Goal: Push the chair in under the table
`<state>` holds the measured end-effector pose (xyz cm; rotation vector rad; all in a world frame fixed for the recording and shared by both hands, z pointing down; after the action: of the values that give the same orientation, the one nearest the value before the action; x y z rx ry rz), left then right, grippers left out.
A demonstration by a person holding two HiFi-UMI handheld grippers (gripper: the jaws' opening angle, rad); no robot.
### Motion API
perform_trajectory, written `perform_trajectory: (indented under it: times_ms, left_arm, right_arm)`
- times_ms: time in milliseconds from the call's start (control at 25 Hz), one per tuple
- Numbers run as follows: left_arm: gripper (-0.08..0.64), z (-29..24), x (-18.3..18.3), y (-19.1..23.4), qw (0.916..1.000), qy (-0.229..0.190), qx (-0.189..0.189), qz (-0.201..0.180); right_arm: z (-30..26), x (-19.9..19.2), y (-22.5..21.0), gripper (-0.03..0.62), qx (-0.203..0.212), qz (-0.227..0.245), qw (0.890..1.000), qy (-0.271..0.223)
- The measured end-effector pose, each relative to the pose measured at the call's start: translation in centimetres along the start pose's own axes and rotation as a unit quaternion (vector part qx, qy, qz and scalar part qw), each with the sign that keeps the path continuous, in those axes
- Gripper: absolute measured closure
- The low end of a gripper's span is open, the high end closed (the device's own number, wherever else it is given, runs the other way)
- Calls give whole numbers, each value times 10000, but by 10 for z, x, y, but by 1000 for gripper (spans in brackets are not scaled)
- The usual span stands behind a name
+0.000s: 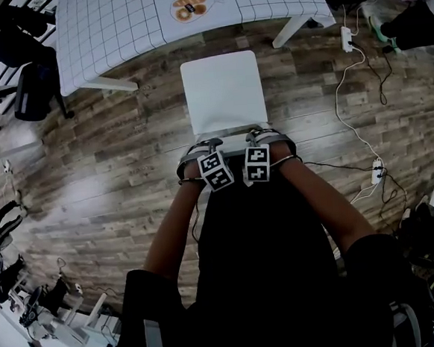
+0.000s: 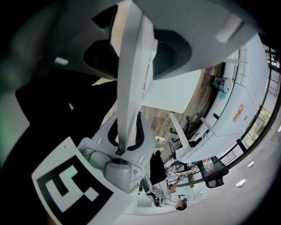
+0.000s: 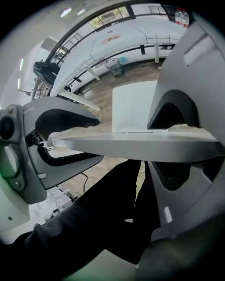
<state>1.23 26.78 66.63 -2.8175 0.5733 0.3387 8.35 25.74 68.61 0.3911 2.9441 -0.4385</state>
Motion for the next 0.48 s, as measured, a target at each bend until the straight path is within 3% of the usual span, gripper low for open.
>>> perform_trajectory:
  times_ms: [160, 320, 480]
  left_arm:
    - [342, -6, 2, -2, 10000, -39, -83, -3]
    - [357, -10, 0, 1, 9998, -170, -33, 47]
    - [358, -17, -9, 0, 9999, -37, -72, -114]
  right_arm:
    - [-11, 4, 4, 432, 130, 1, 9999, 94]
    - [-18, 14, 0, 437, -2, 150, 9999, 58]
    - [-18, 15, 0, 463, 144, 80, 9999, -36]
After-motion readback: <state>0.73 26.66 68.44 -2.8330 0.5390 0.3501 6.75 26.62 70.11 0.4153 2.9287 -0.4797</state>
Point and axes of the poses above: the fingertips, and each gripper's own axes: z backward along the fingers, y to its left, x out of its top, the point moved 3 cm from there along z, backward along the fingers, and after that the axes turned 15 degrees about x, right-handed, at the moved point
